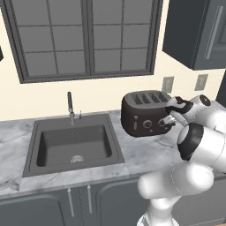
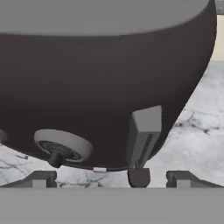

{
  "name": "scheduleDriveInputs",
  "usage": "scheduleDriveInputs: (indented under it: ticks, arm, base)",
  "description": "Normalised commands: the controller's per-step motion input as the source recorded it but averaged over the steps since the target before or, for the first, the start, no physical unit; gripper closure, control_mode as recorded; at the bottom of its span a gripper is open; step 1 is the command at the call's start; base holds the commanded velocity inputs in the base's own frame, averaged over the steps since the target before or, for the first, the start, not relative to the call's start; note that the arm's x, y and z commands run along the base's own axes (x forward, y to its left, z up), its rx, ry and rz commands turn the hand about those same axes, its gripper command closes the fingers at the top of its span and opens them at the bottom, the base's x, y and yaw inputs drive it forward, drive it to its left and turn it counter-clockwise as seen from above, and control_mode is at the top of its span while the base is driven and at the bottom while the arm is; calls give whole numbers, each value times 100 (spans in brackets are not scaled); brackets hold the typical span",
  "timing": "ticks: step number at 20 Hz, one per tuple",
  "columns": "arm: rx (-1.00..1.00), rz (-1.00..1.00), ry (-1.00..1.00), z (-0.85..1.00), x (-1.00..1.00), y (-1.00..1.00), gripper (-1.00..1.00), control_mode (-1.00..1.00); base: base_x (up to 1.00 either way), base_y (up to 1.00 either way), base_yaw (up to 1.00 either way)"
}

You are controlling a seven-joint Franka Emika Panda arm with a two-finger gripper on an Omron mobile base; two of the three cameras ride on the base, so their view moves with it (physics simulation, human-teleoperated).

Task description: Start the toaster. Once the lever pops up, take the bread to the plate on the dining counter.

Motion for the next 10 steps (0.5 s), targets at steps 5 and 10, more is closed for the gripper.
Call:
scheduleDriveInputs:
  ticks: [5, 10]
  arm:
    - [0, 0, -9, 33, -13, 0, -100, -100]
    - [0, 0, -14, 35, 0, 0, -100, -100]
  base:
    - [0, 0, 0]
    - [0, 0, 0]
